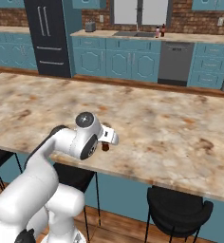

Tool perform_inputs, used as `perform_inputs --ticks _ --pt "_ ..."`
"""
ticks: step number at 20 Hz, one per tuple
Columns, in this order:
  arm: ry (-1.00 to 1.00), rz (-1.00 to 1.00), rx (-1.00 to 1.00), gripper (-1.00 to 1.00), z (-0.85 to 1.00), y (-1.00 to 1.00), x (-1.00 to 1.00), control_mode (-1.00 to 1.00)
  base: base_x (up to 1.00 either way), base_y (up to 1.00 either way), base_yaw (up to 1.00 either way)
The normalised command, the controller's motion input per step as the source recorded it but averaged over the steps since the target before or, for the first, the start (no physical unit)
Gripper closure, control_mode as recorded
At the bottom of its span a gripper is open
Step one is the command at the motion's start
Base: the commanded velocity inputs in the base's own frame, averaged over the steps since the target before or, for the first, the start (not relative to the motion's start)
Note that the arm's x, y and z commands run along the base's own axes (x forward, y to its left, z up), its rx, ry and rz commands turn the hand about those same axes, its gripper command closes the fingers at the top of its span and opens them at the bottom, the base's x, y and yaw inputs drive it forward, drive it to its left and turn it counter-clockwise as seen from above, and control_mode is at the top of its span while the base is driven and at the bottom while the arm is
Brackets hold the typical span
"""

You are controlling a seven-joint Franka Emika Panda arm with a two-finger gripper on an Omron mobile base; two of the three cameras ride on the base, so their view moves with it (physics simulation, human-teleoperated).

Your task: Place the large bottle from the dining counter next to the other large bottle outside the sink, and place the small bottle from the dining counter next to the other small bottle inside the sink.

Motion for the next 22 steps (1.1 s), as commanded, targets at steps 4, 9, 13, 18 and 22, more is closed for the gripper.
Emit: perform_inputs --ticks 4,9,13,18,22 --pt "0.04 0.0 -0.03 -1.0 -0.01 0.18 0.16 -1.0 0.0 0.0 0.0" --pt "0.0 0.0 -0.1 -1.0 -0.01 0.21 0.11 -1.0 0.0 0.0 0.0" --pt "0.0 0.0 -0.07 -1.0 -0.17 0.08 0.08 -1.0 0.0 0.0 0.0" --pt "-0.02 0.0 -0.01 -1.0 -0.34 0.0 0.05 -1.0 0.0 0.0 0.0" --pt "0.0 0.0 0.0 -1.0 -0.19 0.0 0.24 -1.0 0.0 0.0 0.0"
